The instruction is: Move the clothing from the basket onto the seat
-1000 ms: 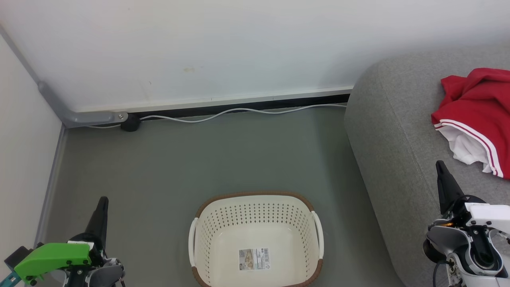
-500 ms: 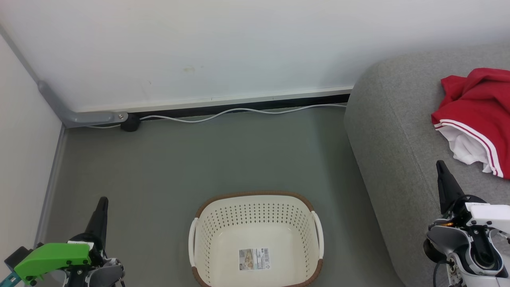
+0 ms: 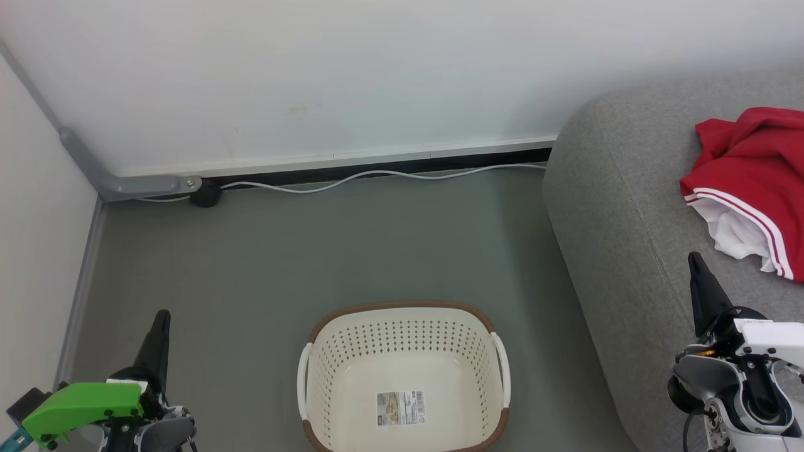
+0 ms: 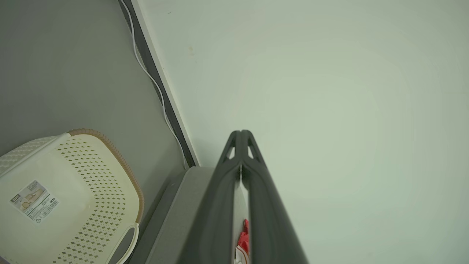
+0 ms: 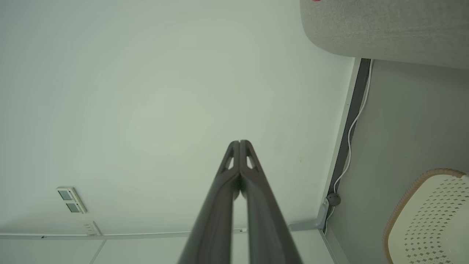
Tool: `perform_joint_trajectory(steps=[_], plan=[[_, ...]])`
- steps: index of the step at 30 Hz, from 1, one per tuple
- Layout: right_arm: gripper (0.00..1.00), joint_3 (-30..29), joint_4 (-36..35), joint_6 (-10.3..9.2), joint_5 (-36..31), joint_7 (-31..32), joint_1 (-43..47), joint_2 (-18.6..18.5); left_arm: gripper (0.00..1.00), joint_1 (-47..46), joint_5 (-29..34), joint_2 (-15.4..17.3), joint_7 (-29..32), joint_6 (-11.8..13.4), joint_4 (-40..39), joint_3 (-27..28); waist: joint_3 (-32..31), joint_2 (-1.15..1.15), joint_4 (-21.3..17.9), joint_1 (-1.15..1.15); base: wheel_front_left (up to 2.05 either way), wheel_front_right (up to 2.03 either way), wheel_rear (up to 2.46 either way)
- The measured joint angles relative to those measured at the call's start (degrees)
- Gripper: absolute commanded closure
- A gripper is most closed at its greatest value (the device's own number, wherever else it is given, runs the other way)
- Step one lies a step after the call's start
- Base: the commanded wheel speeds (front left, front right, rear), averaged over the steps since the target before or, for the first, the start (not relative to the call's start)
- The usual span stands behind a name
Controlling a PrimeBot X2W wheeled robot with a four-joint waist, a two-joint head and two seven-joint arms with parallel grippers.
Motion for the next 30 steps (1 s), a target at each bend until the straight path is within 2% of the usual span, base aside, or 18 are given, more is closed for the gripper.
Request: perform_joint_trajectory(steps=[30], plan=[[1.00,-0.11,-0.12,0.46,0.00,0.25,-0.02,0.05,1.00,-0.09,0.00,-0.03,0.44,-0.43,0.13,0.10,0.00,0.00,0.00,0.00,0.00,0.00,0.00]])
